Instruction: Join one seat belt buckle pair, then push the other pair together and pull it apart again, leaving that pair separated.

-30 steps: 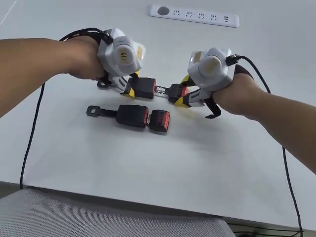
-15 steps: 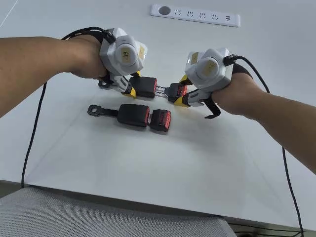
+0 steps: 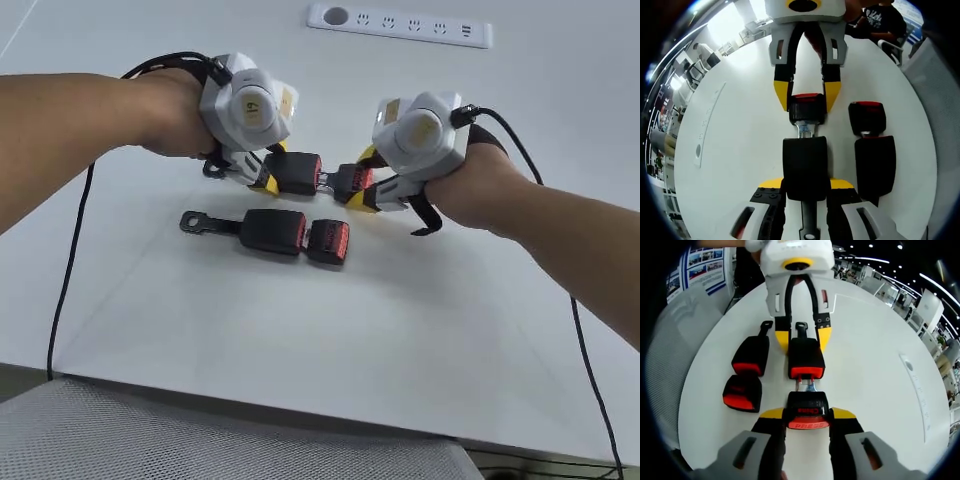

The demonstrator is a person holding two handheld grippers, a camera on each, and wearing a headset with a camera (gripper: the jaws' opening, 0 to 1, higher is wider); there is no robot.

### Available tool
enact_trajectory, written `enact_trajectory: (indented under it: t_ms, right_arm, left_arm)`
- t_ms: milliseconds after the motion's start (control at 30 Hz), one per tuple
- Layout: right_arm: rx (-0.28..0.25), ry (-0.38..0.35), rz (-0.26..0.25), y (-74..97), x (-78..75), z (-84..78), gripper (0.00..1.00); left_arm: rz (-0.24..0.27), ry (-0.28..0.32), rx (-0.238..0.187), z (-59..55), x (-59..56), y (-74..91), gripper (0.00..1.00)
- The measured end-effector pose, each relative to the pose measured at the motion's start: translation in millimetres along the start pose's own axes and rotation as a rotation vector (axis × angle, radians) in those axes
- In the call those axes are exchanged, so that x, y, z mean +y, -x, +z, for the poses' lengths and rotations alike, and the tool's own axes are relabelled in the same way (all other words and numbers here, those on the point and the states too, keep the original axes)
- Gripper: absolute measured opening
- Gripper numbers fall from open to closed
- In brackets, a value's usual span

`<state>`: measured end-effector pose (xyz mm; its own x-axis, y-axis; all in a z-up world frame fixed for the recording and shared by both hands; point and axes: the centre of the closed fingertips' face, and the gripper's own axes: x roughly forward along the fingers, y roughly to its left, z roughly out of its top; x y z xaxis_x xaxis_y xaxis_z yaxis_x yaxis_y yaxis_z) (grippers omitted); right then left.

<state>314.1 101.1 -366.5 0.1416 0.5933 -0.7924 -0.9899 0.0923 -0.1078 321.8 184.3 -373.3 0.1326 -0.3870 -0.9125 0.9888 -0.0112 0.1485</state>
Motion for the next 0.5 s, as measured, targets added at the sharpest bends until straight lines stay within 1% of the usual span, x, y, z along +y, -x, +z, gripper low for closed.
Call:
enact_trajectory:
  t_ms: [67, 100, 133, 500]
  right_arm:
    - [-0.009, -0.008, 0.010, -0.3, -0.1, 0.6, 0.32]
    - [-0.011, -0.005, 0.012, -1.3, -3.3, 0.2, 0.32]
    - [-0.010, -0.005, 0.013, -1.5, -3.3, 0.8, 0.32]
    - [-0.023, -0.012, 0.017, -4.5, 1.8, 8.9, 0.31]
  left_arm:
    - [-0.002, -0.004, -0.003, 0.4, -1.2, 0.4, 0.31]
    - [-0.003, -0.005, -0.004, 0.2, -1.1, 0.3, 0.31]
    - [-0.004, -0.003, -0.006, -0.4, -0.7, 0.1, 0.31]
    - [-0.005, -0.002, -0.012, 0.2, -2.1, 1.7, 0.31]
